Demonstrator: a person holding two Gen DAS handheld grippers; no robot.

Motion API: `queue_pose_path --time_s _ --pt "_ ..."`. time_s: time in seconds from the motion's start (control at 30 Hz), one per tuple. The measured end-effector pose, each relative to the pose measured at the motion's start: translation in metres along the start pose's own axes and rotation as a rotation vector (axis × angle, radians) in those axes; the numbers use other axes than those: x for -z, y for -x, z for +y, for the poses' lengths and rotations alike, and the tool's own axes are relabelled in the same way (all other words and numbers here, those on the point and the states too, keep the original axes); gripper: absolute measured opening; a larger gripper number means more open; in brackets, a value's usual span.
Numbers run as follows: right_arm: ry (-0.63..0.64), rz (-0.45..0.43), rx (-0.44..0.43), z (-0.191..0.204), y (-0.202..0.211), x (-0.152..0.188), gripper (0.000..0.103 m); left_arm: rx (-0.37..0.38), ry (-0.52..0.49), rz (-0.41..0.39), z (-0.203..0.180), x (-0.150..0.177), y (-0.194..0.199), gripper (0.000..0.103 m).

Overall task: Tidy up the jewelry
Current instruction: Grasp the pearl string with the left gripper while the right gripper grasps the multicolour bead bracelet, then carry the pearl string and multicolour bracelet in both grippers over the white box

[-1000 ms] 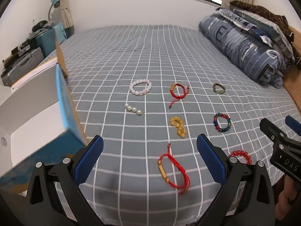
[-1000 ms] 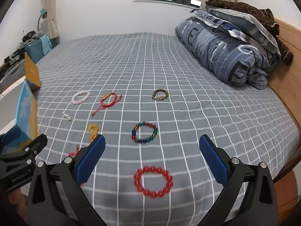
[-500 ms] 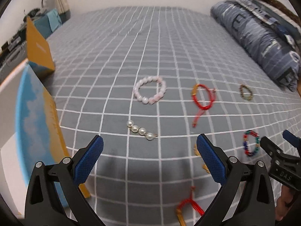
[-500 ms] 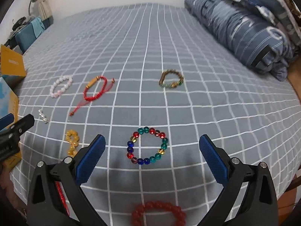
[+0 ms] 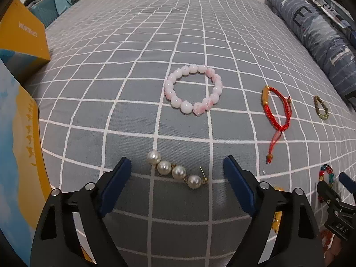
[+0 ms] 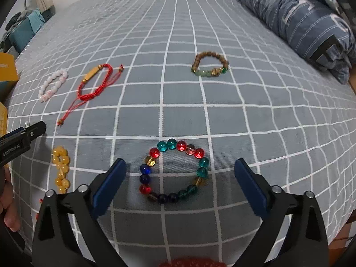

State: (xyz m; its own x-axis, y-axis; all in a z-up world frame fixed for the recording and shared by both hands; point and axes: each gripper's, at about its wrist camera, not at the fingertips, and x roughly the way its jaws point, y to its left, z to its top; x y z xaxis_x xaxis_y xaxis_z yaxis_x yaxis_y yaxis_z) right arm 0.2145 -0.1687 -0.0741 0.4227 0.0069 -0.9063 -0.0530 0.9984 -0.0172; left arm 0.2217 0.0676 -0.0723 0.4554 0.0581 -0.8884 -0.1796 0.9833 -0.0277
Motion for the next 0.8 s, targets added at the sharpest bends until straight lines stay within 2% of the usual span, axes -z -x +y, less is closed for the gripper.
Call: queue_pose_path --time_s 0.1,0.13,0.17,0.2,0.23,0.3,0.4,0.7,0.77,0.8 --pt "-0.011 0.033 -0.022 -0.001 -0.01 -0.002 0.08 -0.003 -0.003 -0.008 -0.001 0.0 0.001 0.054" --pt "-0.014 0.033 -0.028 0.0 -0.009 -0.002 0.076 -0.006 -0.007 -0.009 0.0 0.0 0.002 0.042" --pt "-0.014 0.033 -0.031 0.001 -0.007 -0.002 0.067 -0.001 -0.007 -0.009 0.001 0.0 0.002 0.028" --pt "-0.011 0.032 -0.032 0.001 -0.007 -0.003 0.058 0.008 -0.01 -0.004 0.001 0.001 0.003 0.022" --pt "-0.012 0.027 -0.032 0.003 -0.006 -0.002 0.054 0.013 -0.015 0.001 0.003 0.001 0.004 0.011" --pt "-0.014 0.027 -0.038 0.003 -0.005 -0.001 0.037 0.021 -0.015 -0.002 0.002 0.001 0.006 0.011" --pt "-0.02 0.027 -0.047 0.001 -0.004 -0.002 0.018 0.026 -0.02 -0.01 0.001 0.006 0.009 0.01" --pt "-0.033 -0.005 -0.063 -0.002 0.008 0.003 0.017 0.046 -0.026 -0.049 -0.003 0.009 0.028 0.01" --pt "-0.032 -0.017 -0.061 -0.002 0.011 0.003 0.014 0.05 -0.027 -0.06 -0.002 0.008 0.033 0.01" --pt "-0.03 -0.022 -0.057 -0.002 0.012 0.003 0.009 0.051 -0.028 -0.065 -0.002 0.008 0.034 0.01"
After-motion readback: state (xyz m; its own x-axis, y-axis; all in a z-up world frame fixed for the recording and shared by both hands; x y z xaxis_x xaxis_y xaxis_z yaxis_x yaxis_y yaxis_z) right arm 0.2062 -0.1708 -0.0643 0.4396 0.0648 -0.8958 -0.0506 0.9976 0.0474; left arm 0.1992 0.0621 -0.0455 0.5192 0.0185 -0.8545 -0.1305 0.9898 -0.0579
